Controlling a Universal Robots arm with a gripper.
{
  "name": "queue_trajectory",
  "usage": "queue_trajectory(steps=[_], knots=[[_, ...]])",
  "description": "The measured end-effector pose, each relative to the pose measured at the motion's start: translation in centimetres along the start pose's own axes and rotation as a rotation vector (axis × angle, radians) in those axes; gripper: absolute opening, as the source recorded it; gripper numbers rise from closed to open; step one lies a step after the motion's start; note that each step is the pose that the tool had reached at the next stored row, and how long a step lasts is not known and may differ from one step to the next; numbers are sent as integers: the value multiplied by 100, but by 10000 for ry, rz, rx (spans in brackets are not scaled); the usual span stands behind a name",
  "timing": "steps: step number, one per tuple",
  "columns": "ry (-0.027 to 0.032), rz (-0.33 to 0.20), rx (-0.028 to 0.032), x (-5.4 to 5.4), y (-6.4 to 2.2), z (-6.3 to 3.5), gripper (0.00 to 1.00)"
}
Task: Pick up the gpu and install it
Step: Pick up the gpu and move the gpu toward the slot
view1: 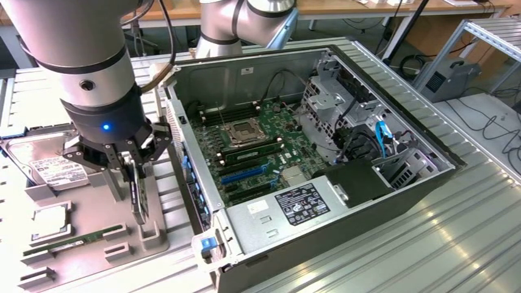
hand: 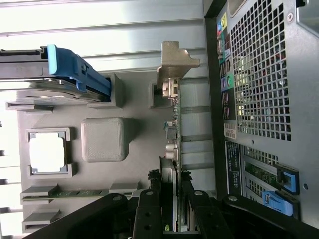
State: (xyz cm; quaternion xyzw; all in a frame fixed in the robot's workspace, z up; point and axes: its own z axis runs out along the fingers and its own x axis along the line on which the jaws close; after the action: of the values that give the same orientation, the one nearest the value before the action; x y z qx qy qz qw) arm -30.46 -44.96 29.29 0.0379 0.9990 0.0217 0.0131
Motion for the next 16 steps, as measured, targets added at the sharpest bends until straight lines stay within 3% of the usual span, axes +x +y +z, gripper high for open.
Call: queue_trajectory(steps=[16], knots=[[0, 0, 0, -1, 1, -27, 26]])
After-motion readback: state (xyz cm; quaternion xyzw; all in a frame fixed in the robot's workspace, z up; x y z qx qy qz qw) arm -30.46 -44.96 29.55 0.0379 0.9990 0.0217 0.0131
